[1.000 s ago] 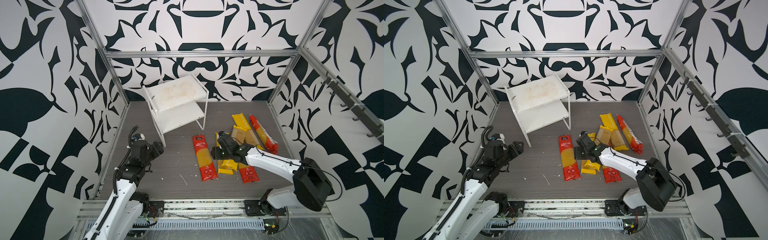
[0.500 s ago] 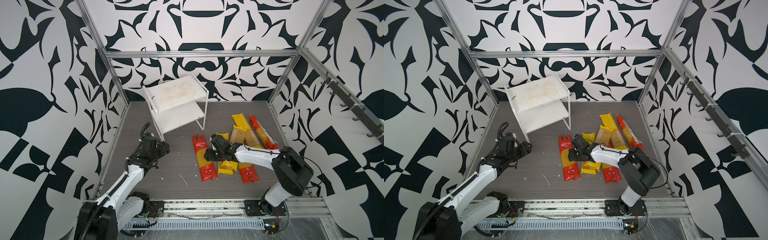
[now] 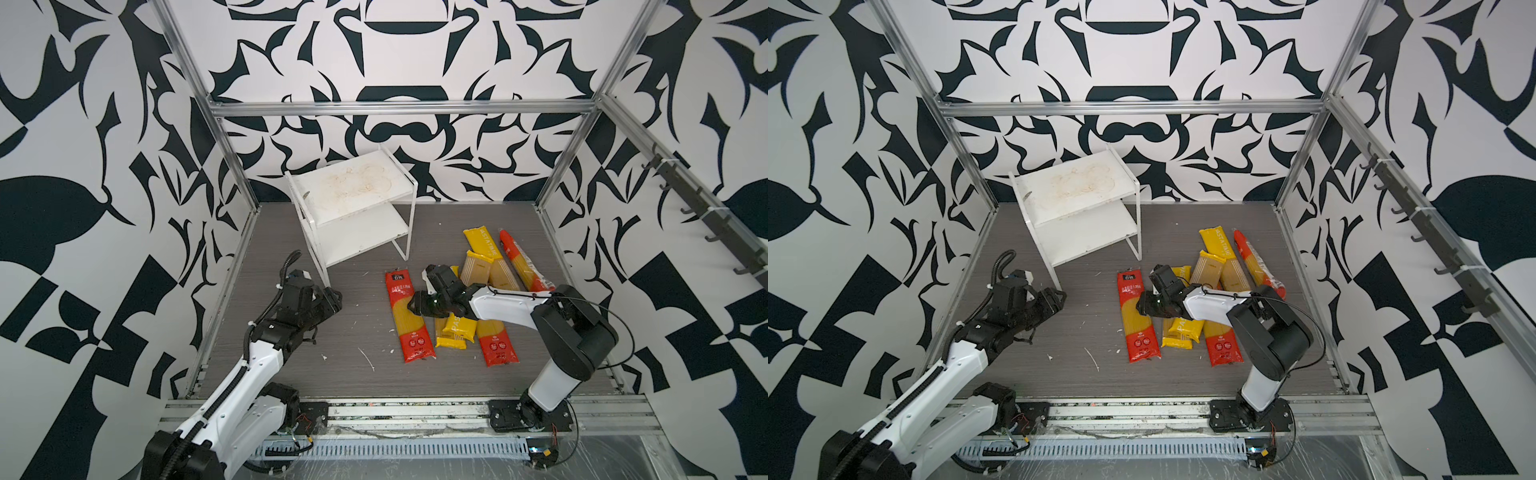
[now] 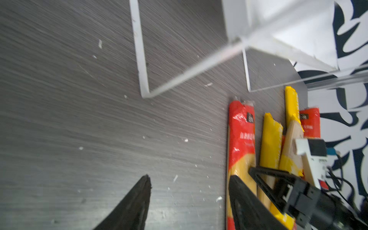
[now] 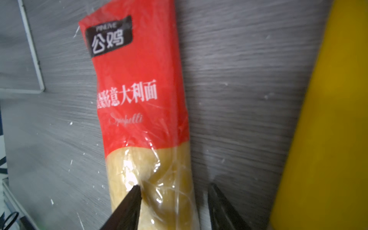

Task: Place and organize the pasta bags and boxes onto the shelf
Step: 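Lower the right gripper onto the red spaghetti bag while the left arm reaches forward, then grasp the red bag's end with the right gripper and lift it upright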

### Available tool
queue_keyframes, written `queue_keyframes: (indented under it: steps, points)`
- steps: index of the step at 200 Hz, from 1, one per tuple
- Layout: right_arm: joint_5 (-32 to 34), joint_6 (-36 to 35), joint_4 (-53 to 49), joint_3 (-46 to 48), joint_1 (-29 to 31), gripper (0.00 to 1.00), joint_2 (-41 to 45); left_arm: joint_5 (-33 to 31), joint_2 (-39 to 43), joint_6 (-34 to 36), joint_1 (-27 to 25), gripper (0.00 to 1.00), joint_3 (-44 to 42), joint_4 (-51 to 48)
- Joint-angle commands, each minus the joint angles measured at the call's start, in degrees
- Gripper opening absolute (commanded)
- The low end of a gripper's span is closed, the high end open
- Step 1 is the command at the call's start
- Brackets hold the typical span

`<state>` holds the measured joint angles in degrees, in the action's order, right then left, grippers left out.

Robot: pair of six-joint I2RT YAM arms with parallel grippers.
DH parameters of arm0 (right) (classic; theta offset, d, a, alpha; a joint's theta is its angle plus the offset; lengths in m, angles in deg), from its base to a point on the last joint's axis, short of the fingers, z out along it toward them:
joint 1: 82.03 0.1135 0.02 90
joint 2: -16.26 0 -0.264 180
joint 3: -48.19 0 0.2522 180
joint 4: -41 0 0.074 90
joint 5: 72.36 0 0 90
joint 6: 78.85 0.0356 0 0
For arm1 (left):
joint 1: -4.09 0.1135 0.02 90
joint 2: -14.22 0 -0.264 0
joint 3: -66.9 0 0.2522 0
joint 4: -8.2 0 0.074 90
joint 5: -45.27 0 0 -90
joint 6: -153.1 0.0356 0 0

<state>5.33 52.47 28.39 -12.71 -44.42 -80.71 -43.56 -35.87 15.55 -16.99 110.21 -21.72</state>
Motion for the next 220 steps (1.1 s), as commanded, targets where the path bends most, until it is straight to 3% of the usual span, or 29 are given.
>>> queue_keyframes:
  steps: [1,35,54,100,220]
  points:
    - [-1.7,2.2,3.3,2.6,0.2,0.44,-0.5,-2.2,1.1,-4.7,-4.3,0.66,-0.2,-3.3]
    - [-3.0,3.0,7.7,4.5,0.2,0.24,-0.1,-4.7,-1.5,-7.2,-10.5,0.66,2.1,-3.3]
    - [-4.0,3.4,10.6,6.3,0.2,0.18,1.2,-5.6,-3.1,-8.3,-13.2,0.66,3.5,-3.4]
    - [-5.7,2.9,17.1,10.9,0.2,0.00,5.2,-5.7,-5.1,-10.2,-15.5,0.66,5.9,-2.1]
    - [-9.7,-0.5,32.8,17.8,0.3,0.00,14.8,-3.0,-3.8,-12.5,-15.5,0.74,6.5,6.4]
